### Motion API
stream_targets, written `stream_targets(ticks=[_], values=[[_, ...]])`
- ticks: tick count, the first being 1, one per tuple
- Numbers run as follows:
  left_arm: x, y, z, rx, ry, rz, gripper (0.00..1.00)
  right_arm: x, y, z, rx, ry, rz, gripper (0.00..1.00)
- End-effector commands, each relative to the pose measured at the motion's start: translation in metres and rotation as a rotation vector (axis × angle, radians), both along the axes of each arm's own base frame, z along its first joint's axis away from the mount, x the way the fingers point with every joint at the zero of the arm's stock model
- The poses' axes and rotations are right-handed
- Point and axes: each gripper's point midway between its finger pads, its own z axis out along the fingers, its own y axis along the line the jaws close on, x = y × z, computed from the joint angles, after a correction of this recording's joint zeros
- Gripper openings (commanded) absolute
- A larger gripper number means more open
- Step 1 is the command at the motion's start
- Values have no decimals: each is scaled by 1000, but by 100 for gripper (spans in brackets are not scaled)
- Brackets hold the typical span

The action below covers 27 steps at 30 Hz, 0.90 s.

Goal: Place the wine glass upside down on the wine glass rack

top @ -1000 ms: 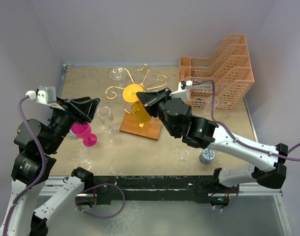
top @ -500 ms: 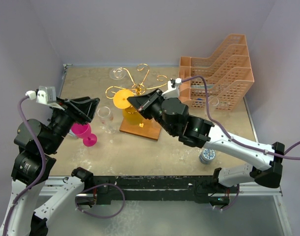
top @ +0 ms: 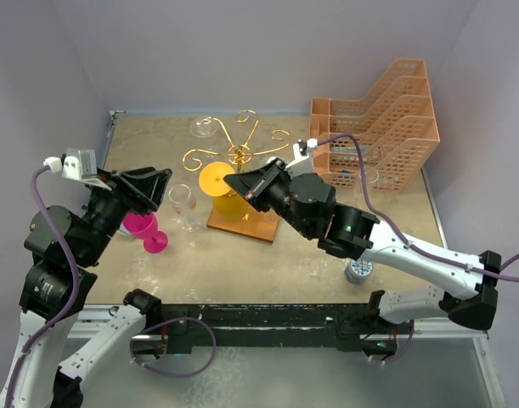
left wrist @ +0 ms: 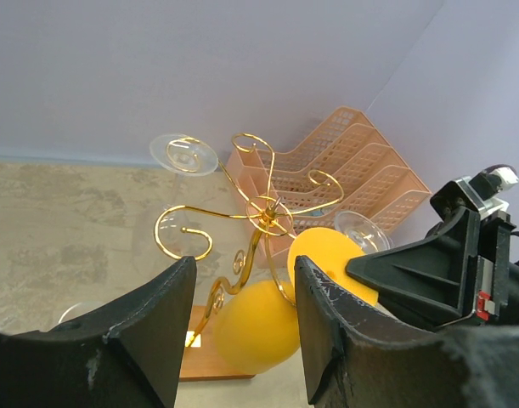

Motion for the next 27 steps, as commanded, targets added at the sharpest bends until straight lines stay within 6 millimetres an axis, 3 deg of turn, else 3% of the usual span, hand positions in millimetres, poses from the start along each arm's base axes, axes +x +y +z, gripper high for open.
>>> stream_targets(ticks=[1,17,27], values=[[-2,6,14,-6,-44,26,47,-10,-13,25,50,-49,23,0],[-4,10,11,-13,-35,40,47,7,-30,-7,-41,10,-110,0],[-7,12,12,-15,-37,42,47,9,-30,-21,-80,44,-123,13]])
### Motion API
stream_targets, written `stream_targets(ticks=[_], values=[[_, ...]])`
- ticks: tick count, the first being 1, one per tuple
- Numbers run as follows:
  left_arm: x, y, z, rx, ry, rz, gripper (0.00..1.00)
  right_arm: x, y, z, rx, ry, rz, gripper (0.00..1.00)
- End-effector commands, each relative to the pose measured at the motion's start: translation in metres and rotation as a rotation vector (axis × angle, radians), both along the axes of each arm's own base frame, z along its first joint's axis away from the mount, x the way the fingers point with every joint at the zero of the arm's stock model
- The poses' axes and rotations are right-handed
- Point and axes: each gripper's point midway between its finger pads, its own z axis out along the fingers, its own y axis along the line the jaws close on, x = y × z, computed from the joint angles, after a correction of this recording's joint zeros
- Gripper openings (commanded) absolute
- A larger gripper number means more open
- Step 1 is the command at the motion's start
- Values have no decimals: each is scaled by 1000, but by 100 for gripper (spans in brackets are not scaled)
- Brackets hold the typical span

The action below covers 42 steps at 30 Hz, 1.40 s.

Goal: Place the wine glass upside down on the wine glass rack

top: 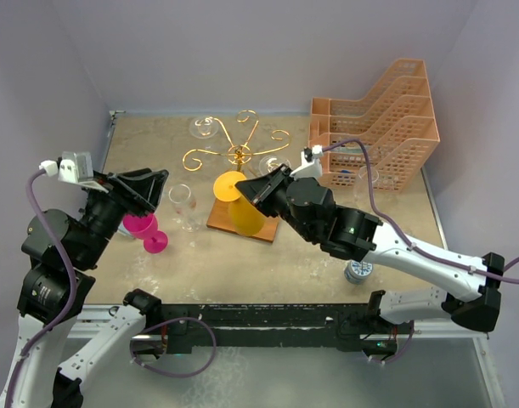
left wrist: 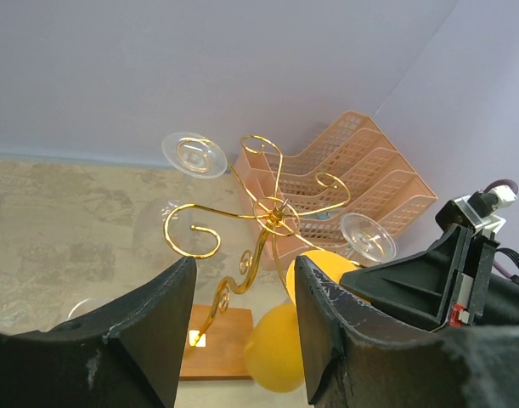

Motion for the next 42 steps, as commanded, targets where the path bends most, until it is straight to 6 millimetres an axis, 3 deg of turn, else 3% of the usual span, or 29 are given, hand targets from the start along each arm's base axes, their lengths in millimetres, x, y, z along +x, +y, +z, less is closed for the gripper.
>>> stream_targets(ticks=[1,5,10,16,19,26,31,35,37,42], values=[[-5,6,13,-13,-40,17,47,5,-7,10,34,-1,-44,16],[-6,6,14,-11,-43,17,47,1,-12,17,45,-11,-36,39],[-5,7,12,-4,-37,22,47,-4,-20,31,64,-58,-19,55],[-5,7,9,-2,-28,23,48,-6,-34,38,37,-84,-32,64],[-4,7,8,2,-26,24,48,-8,-51,36,-18,-126,-49,70],[1,6,4,11,-11,30,49,-21,-96,57,-74,-267,-62,72],[3,3,4,9,-9,22,49,-3,-129,70,-236,-278,-231,72],[2,4,6,5,-12,21,49,17,-141,76,-361,-277,-351,73],[1,4,7,1,-14,20,49,34,-147,77,-426,-279,-403,74],[1,2,9,-6,-16,13,49,84,-184,87,-506,-343,-502,74]])
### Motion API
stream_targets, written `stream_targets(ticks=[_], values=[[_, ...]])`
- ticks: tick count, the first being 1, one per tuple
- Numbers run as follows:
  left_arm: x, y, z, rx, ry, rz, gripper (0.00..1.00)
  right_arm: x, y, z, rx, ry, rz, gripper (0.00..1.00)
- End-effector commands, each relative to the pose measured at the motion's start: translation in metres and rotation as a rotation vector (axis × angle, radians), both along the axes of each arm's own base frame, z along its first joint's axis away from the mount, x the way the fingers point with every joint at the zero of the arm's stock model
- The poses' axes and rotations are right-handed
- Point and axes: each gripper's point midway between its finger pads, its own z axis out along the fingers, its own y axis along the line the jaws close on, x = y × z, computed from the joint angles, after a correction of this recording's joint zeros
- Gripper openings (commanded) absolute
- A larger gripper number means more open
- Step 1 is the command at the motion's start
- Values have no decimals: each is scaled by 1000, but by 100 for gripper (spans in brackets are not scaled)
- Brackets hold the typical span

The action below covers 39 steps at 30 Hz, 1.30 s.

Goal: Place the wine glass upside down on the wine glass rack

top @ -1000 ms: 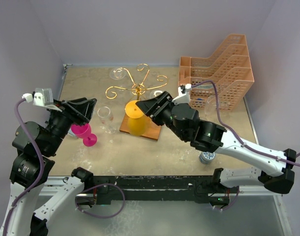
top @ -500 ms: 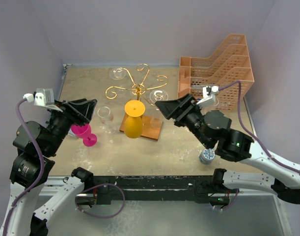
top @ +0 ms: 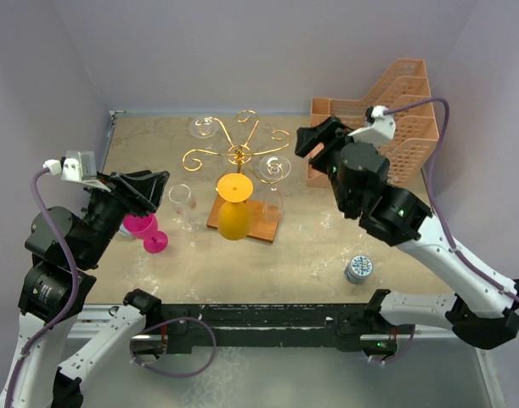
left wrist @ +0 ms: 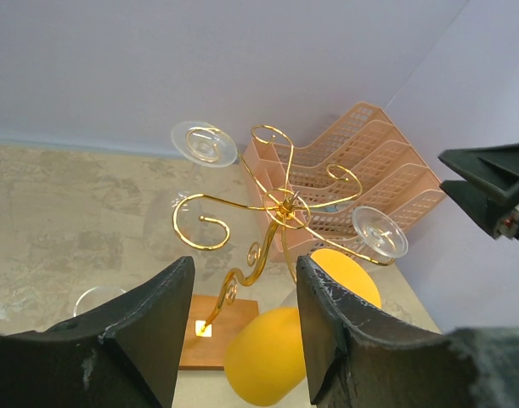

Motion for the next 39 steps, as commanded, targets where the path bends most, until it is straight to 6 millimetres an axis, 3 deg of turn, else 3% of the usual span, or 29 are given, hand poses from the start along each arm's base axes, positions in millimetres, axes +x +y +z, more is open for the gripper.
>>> stream_targets(ticks=[1,3,6,15,22,34,39], values=[[-1,0,18,-21,-50,-3,49,35,-47,19,-86,-83,-114,74],[-2,-1,19,-27,-51,-9,49,54,-71,8,-110,-65,-165,74],[-5,-1,21,-38,-53,-14,49,76,-101,-26,-132,7,-202,72],[-6,3,22,-18,-58,-1,49,91,-171,-103,-167,139,-311,64],[-11,7,20,-18,-63,10,49,104,-172,-140,-201,216,-278,52],[-14,10,26,-16,-79,17,49,91,-172,-189,-186,312,-279,46],[-13,9,26,-11,-82,16,50,90,-171,-200,-190,331,-270,38]])
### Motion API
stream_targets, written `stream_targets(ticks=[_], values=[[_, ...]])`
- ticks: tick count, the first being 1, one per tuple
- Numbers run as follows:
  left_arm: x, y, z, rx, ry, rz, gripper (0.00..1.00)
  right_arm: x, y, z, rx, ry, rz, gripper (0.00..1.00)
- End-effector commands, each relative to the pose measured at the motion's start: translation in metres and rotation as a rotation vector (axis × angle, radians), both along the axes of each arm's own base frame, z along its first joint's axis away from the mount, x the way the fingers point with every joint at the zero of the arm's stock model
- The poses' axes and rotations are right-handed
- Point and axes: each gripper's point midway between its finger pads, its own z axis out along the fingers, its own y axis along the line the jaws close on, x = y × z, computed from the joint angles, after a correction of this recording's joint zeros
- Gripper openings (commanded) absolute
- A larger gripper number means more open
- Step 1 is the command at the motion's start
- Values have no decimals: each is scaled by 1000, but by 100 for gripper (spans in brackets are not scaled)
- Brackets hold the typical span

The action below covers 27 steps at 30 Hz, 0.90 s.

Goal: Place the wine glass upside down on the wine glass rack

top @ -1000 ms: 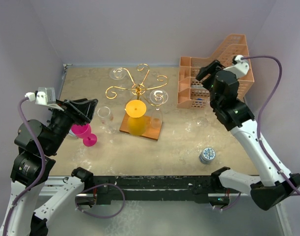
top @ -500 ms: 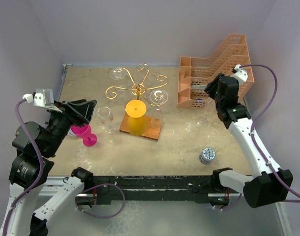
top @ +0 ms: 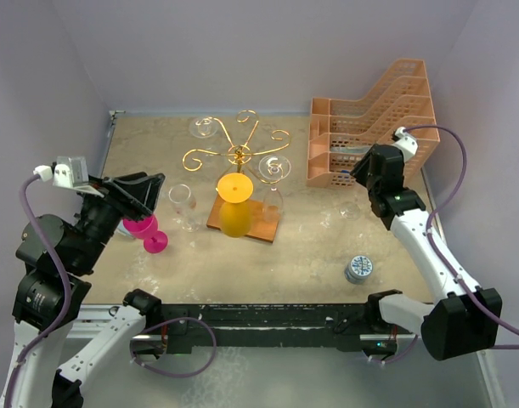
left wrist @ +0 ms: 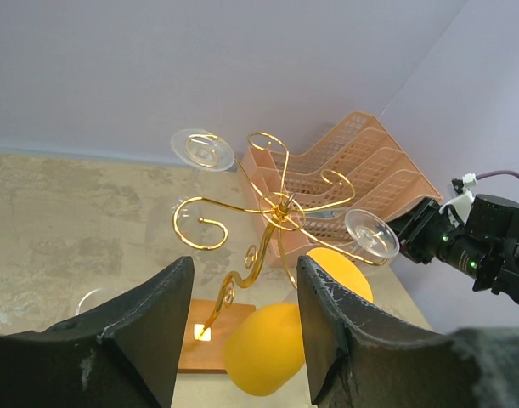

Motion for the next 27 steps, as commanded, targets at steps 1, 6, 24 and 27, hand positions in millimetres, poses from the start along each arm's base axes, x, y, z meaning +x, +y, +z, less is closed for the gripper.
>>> stream_targets(ticks=[1,6,24,27], values=[[-3,4,20,-2,-60,14,49,3,3,9,20,-49,9,36],[-5,5,22,-2,-65,15,50,5,1,4,9,-33,-5,20],[-8,6,33,-13,-92,12,50,6,-9,-10,-58,50,-37,7],[-10,5,39,-31,-105,0,50,2,-11,-5,-62,50,-46,0]])
